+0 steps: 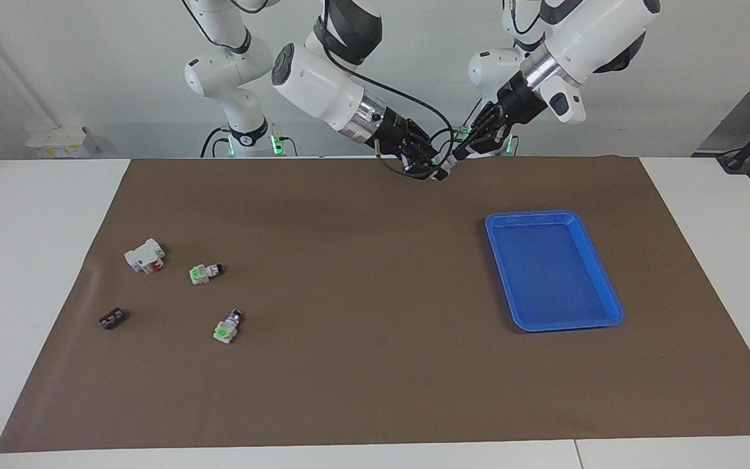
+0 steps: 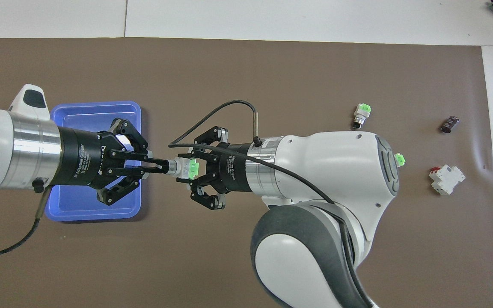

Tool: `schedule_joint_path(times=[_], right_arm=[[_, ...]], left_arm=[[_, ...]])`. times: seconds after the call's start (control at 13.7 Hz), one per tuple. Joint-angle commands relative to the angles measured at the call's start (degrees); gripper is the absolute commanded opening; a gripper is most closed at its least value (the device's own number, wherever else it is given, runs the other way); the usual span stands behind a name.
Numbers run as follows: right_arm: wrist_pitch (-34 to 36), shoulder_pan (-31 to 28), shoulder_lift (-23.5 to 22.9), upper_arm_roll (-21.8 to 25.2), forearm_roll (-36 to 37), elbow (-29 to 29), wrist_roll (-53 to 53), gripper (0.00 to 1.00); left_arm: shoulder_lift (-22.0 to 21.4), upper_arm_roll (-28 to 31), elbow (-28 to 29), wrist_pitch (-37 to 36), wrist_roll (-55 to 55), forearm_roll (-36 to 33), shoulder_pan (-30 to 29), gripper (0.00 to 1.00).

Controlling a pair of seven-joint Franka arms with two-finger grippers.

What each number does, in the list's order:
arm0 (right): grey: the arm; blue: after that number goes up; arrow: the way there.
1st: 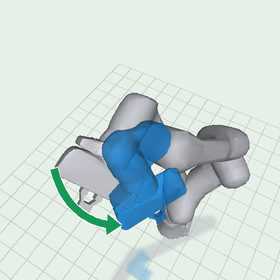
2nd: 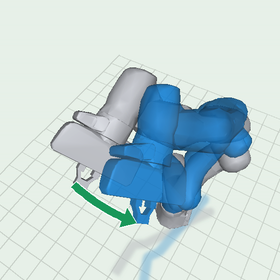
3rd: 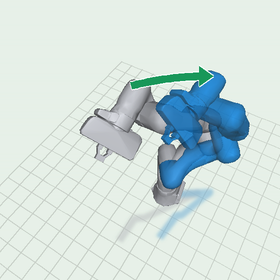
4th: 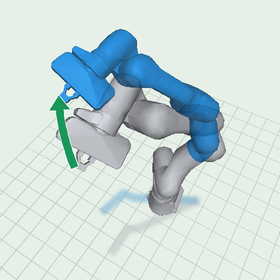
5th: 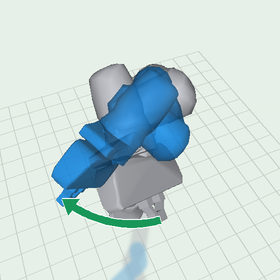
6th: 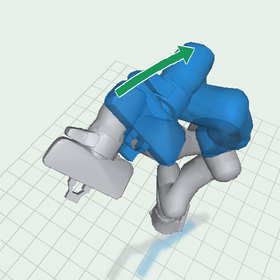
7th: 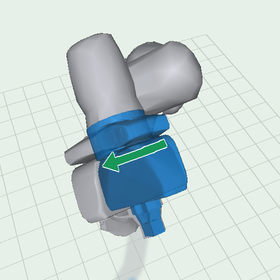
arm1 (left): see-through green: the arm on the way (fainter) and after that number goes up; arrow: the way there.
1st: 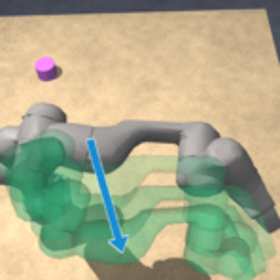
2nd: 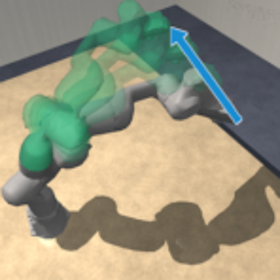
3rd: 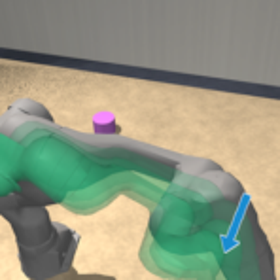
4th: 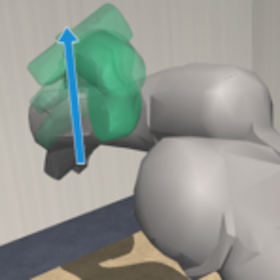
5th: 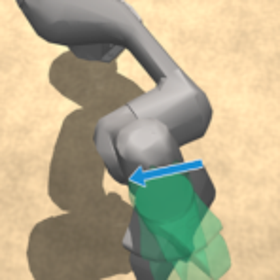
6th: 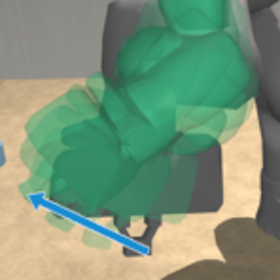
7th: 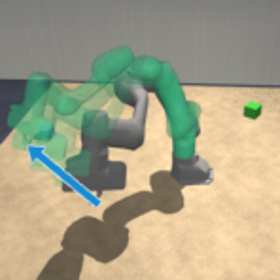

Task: Turn and place switch with both arms
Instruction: 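Close the left gripper on the switch held by the right gripper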

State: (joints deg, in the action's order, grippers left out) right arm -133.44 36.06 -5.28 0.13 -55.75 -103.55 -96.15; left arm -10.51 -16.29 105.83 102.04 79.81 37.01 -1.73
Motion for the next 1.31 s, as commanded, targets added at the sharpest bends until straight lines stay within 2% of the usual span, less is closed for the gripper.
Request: schedule_joint_path(times=[0.0,0.66,1.24], right_arm=[[-0.6,0.2,-0.3,0.1,-0.9,0.7,-0.8,0.00],[-0.6,0.2,-0.2,0.1,-0.9,0.6,-0.8,0.00],[-0.6,0.2,-0.2,0.1,-0.9,0.6,-0.8,0.00]], left_arm=[[-2.0,-0.3,2.4,1.3,-0.2,1.1,-1.2,0.14],[-1.6,-0.4,1.0,0.5,0.6,4.4,-1.2,0.14],[-1.6,-0.5,1.2,0.5,0.4,4.5,-1.0,0.14]])
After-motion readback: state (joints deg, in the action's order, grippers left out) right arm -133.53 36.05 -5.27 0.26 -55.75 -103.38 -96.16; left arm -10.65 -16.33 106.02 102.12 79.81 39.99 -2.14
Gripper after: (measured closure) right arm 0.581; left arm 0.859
